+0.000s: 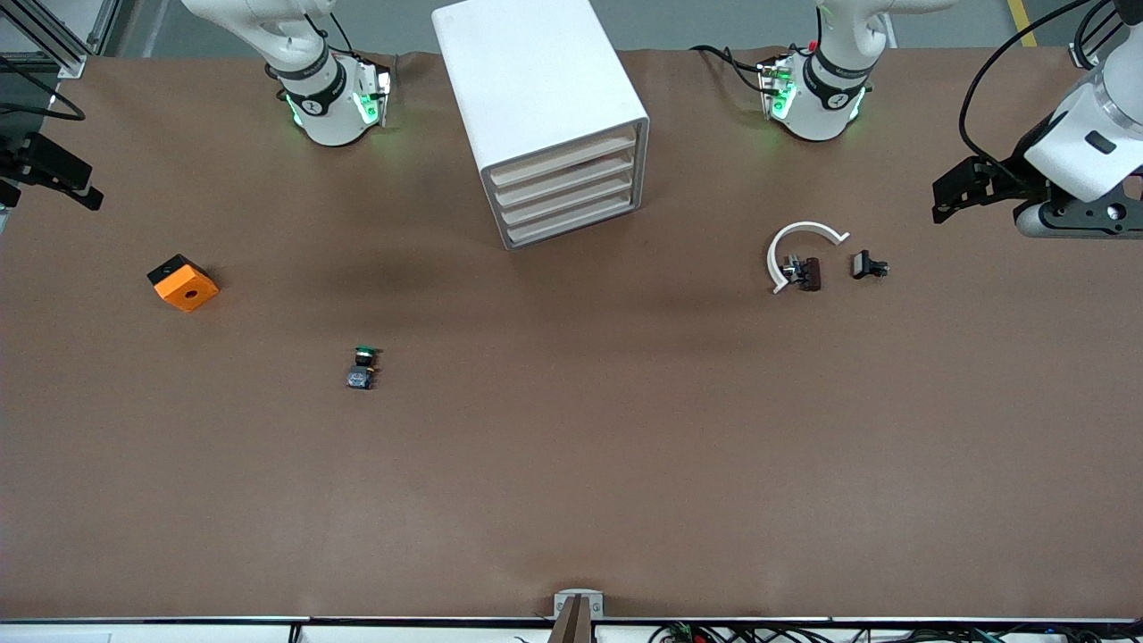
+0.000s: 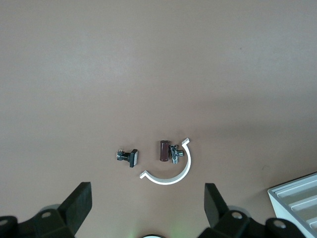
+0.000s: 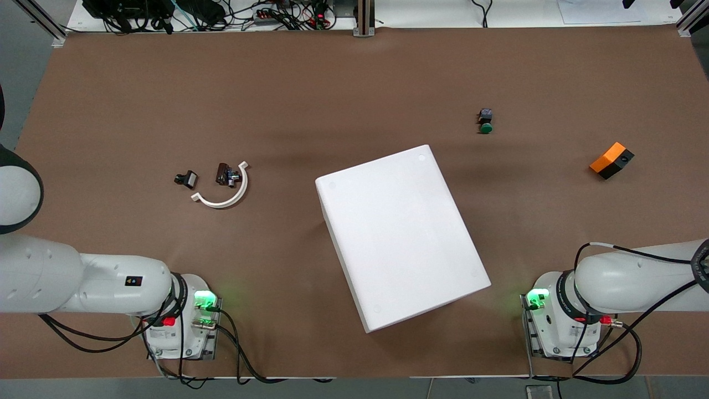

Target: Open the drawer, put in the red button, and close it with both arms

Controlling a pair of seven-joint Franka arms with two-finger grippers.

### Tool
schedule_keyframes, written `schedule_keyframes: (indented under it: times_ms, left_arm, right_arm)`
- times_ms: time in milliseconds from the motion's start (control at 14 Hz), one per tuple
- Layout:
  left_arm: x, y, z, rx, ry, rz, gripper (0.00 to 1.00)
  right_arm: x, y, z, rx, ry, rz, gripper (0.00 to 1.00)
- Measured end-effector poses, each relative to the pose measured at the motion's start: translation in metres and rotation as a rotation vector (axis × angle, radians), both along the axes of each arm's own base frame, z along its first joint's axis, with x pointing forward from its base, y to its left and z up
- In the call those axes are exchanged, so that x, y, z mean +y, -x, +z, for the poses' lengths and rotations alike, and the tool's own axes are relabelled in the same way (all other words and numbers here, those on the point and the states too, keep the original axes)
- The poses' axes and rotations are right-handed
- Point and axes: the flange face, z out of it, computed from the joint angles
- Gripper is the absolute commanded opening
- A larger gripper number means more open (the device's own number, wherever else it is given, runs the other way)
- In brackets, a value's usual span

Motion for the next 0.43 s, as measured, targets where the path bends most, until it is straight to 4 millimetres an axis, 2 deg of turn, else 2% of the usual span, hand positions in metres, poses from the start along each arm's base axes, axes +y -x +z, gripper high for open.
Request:
schedule_keyframes:
  times_ms: [430]
  left_arm:
    - [-0.0027, 0.0002, 0.0050, -0.009, 0.001, -0.005, 1.00]
  right_arm:
    - [0.0100, -0.0017, 0.0008, -0.010, 0.001, 0.018, 1.00]
